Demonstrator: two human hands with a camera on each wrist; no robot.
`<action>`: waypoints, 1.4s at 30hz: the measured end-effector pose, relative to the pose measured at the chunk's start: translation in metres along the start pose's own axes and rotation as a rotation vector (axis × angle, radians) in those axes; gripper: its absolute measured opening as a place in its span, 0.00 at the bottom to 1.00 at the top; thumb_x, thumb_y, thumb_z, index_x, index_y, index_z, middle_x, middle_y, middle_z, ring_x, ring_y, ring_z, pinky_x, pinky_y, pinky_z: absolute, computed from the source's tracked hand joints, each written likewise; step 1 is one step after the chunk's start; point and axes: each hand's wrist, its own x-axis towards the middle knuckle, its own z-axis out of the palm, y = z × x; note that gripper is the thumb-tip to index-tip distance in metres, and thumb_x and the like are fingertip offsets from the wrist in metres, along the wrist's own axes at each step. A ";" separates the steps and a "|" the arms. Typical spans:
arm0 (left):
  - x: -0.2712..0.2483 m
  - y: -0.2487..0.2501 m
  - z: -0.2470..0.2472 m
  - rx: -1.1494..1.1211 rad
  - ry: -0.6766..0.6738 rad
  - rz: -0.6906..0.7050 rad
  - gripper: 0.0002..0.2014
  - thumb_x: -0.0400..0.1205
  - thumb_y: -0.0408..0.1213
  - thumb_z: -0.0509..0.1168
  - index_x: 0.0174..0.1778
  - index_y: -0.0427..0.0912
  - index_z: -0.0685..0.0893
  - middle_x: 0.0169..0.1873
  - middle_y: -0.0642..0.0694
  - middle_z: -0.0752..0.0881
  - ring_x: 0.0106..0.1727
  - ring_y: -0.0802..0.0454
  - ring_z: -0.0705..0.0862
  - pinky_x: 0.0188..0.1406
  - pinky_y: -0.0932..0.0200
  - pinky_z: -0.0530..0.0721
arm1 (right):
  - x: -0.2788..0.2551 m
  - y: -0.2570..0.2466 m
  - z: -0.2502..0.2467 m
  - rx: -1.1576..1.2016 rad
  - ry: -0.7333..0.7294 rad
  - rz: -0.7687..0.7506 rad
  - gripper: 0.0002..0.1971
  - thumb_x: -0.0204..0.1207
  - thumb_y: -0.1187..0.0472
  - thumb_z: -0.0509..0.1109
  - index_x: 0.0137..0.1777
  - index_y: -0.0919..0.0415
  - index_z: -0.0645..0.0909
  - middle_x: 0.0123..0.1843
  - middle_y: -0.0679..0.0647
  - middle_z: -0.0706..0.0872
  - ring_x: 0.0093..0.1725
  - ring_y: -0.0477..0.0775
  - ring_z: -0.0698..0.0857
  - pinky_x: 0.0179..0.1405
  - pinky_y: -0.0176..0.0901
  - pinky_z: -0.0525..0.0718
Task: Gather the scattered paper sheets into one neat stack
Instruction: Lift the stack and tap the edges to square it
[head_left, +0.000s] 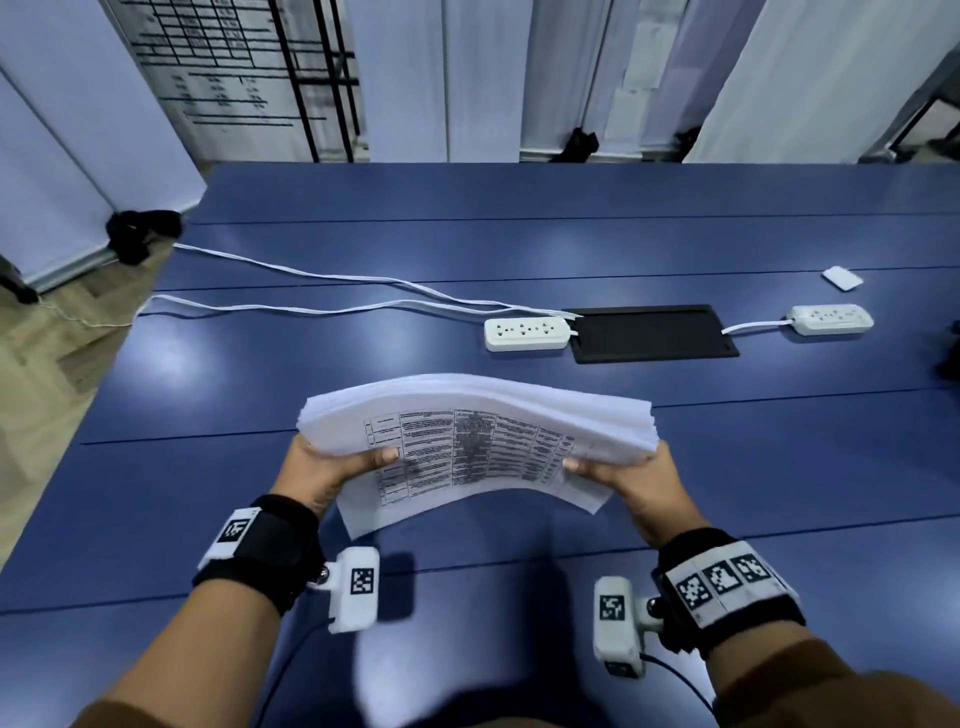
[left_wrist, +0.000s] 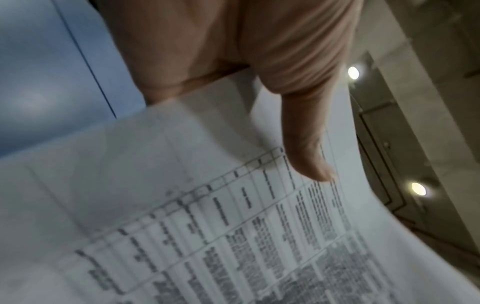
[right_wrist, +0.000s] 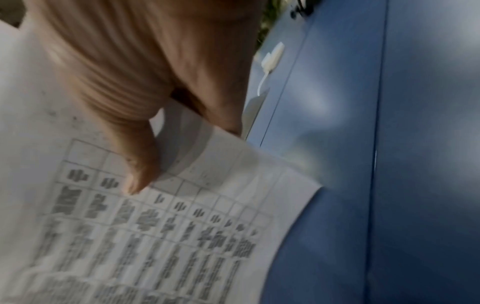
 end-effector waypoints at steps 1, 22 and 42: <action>0.000 -0.001 0.004 -0.011 0.018 0.009 0.29 0.50 0.33 0.84 0.48 0.38 0.87 0.44 0.47 0.92 0.43 0.56 0.90 0.42 0.64 0.87 | 0.000 0.002 0.002 -0.005 0.019 -0.003 0.17 0.62 0.81 0.78 0.49 0.66 0.87 0.49 0.60 0.92 0.49 0.58 0.89 0.58 0.58 0.87; 0.007 0.004 -0.027 0.013 -0.141 -0.046 0.39 0.41 0.46 0.88 0.48 0.37 0.87 0.43 0.45 0.92 0.43 0.53 0.89 0.45 0.61 0.88 | 0.005 -0.014 -0.024 -0.046 -0.129 0.009 0.20 0.57 0.82 0.78 0.49 0.68 0.87 0.46 0.57 0.93 0.45 0.51 0.91 0.42 0.39 0.88; 0.005 -0.005 -0.006 -0.085 -0.014 0.010 0.22 0.52 0.36 0.84 0.42 0.38 0.92 0.41 0.47 0.92 0.42 0.56 0.90 0.44 0.64 0.87 | 0.012 -0.002 -0.014 0.007 -0.056 0.018 0.21 0.56 0.80 0.79 0.49 0.66 0.87 0.46 0.55 0.93 0.46 0.51 0.90 0.47 0.45 0.90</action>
